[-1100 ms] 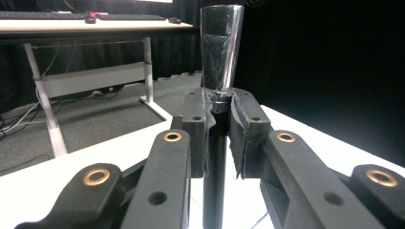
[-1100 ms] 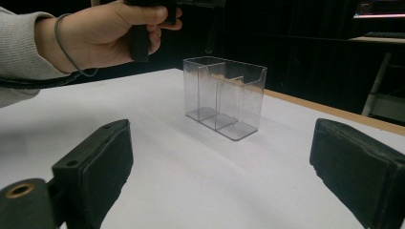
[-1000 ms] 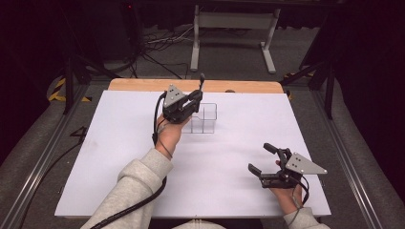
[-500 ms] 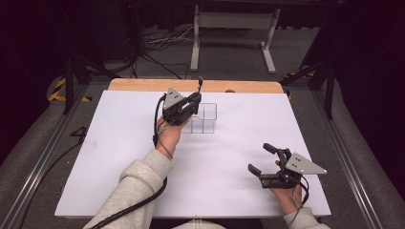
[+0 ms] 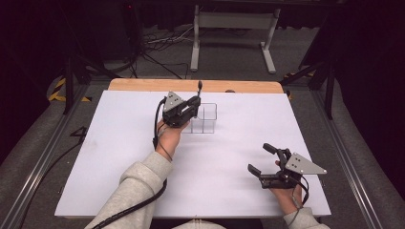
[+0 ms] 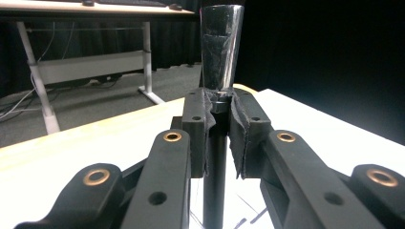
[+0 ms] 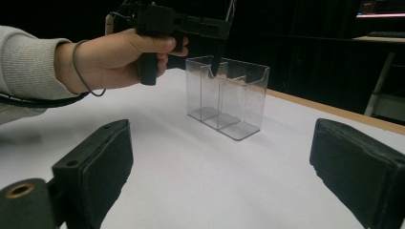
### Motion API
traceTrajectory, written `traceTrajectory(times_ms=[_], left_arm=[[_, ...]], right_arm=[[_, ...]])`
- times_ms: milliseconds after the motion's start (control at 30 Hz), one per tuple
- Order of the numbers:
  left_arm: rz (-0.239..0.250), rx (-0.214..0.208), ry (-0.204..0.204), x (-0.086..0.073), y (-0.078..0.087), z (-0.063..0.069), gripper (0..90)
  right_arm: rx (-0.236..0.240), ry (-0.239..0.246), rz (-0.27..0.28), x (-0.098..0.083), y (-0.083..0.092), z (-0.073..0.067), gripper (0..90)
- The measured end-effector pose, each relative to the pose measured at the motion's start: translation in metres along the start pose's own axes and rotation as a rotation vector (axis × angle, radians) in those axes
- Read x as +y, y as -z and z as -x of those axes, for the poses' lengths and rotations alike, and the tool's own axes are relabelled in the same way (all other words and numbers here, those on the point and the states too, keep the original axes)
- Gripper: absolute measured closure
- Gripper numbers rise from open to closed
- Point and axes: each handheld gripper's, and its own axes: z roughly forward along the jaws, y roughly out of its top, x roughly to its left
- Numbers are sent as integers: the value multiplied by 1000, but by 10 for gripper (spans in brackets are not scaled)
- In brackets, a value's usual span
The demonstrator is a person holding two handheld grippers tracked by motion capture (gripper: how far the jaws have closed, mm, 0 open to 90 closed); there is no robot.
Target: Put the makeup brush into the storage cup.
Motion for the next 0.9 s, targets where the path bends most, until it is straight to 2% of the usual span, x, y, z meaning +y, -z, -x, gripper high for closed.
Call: traceTrajectory(times_ms=[233,633,900], left_arm=[[-14,4,0,-4,0,-1,776],[-36,-21,-7,-6,3,3,775],[-47,-29,-9,-7,6,0,770]], right_arm=[[1,0,0,0,0,0,78],[2,-1,1,0,0,0,78],[3,-2,4,0,0,0,77]])
